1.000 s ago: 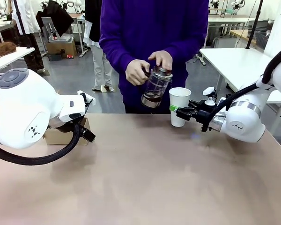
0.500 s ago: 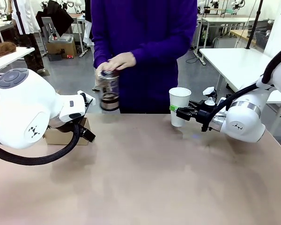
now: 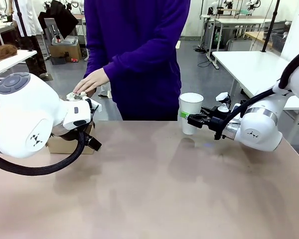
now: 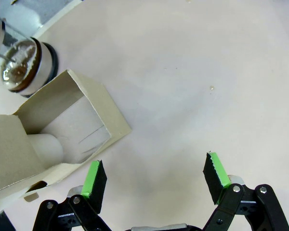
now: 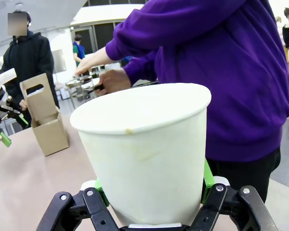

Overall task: Pour a drink into a cup and package it in a carrier.
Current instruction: When a person places the Paper Cup Lid on the 600 ml Paper Cup , lift the 600 ml Paper Cup.

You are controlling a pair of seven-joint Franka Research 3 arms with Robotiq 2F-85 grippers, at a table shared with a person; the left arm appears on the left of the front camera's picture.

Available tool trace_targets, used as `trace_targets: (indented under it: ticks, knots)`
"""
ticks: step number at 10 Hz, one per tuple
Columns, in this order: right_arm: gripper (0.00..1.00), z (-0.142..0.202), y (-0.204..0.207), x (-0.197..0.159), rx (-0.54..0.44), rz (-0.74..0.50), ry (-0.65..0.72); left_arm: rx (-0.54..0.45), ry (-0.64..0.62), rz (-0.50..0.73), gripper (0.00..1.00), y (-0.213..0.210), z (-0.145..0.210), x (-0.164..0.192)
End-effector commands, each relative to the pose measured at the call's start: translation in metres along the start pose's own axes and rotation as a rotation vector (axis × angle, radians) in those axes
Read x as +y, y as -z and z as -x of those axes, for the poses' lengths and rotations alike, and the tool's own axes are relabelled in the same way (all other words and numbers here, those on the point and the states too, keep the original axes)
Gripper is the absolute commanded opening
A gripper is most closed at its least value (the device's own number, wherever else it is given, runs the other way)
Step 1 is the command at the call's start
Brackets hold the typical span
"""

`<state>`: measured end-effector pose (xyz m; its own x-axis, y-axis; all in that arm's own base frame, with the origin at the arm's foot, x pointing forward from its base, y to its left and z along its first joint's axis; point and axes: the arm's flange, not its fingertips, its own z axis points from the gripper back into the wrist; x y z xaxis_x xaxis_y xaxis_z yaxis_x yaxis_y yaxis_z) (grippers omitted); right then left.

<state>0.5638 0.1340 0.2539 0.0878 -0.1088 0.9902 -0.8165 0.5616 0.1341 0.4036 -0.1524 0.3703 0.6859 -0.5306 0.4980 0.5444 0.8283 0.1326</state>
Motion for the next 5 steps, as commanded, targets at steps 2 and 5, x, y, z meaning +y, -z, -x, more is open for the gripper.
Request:
trace_targets:
  ticks: [2,5]
  knots:
    - [0.8,-0.0042,0.0013,0.002,0.009,0.005,-0.006,-0.001,-0.002,0.002,1.0,-0.0004,0.0001,0.0002]
    - [0.8,-0.0042,0.0013,0.002,0.009,0.005,-0.006,-0.001,-0.002,0.002,1.0,-0.0004,0.0001,0.0002]
